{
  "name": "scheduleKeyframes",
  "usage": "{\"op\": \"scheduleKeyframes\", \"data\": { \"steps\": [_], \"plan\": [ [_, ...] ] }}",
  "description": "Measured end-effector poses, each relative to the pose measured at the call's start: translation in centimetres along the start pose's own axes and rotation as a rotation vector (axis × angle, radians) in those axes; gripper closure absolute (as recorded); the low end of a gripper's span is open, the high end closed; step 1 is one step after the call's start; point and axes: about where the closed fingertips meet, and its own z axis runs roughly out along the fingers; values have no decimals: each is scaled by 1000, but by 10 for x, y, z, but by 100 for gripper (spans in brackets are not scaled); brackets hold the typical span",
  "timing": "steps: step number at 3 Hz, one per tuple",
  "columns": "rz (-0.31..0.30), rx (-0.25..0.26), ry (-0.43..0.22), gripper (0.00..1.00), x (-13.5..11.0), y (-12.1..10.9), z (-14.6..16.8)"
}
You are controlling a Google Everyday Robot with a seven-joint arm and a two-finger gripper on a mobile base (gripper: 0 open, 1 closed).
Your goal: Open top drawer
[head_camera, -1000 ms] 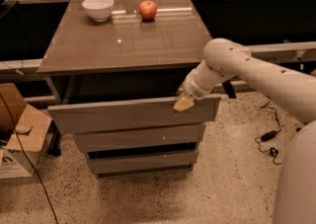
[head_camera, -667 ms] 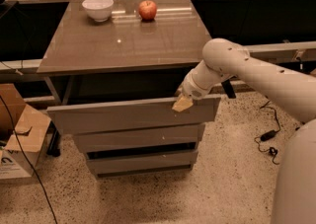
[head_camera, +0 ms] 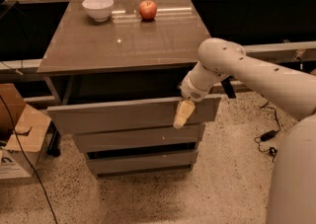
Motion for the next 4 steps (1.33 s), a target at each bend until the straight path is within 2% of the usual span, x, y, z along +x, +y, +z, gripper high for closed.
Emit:
{"op": "scheduleKeyframes", "data": {
  "steps": [1, 2, 3, 4],
  "plan": [
    [-6, -85, 81, 18, 23, 29, 0],
    [-18, -129, 122, 41, 29, 42, -1],
    [-18, -129, 122, 70, 25, 40, -7],
    [-18, -129, 122, 58, 25, 39, -7]
  ]
}}
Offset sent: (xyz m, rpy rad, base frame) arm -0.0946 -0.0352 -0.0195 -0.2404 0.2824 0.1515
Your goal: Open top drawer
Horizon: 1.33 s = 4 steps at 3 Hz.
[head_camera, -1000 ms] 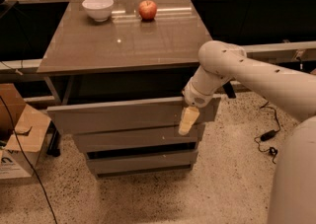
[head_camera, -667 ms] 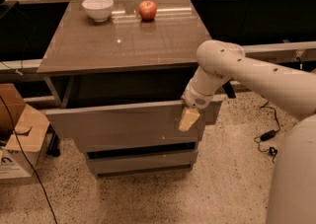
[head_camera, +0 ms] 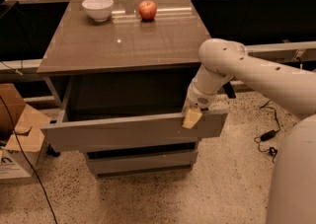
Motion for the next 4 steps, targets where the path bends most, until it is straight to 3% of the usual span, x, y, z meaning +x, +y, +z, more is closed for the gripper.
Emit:
{"op": "scheduleKeyframes", "data": {
  "steps": [2, 3, 4],
  "plan": [
    [6, -14, -3, 12, 2, 8, 1],
    [6, -14, -3, 0, 2, 8, 1],
    [-68, -95, 62, 0, 4, 29, 5]
  ]
}}
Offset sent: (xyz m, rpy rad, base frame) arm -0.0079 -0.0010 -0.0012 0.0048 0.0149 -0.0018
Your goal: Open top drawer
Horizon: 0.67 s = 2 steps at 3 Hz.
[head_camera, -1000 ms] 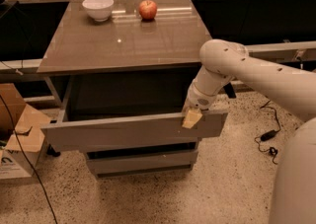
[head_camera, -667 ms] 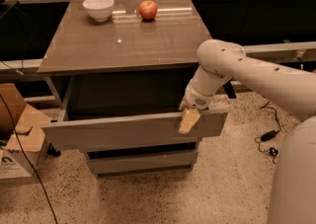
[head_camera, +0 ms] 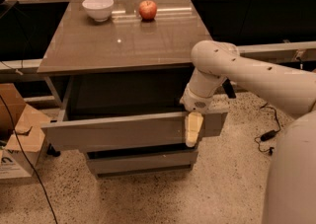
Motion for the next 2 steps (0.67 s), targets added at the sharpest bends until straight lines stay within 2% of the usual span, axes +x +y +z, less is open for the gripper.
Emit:
{"op": "scheduleKeyframes", "data": {
  "steps": [1, 2],
  "plan": [
    [-45, -123, 64, 0, 10, 43, 7],
    [-45, -126, 64, 16, 9, 43, 4]
  ]
}}
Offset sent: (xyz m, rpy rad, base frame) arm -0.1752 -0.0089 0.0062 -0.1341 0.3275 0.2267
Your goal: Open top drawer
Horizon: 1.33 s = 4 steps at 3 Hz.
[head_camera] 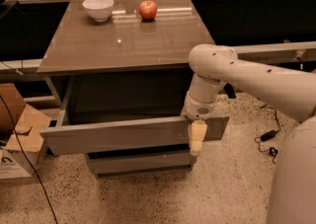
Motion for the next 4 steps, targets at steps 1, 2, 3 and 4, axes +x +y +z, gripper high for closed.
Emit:
{"op": "scheduleKeyframes", "data": {
  "steps": [1, 2, 3, 4],
  "plan": [
    [-4, -15, 4, 39, -1, 13, 1],
    [13, -23, -13, 34, 2, 37, 6],
    [13, -23, -13, 11, 2, 36, 5],
    [48, -19, -29, 0, 12, 63, 12]
  ]
}}
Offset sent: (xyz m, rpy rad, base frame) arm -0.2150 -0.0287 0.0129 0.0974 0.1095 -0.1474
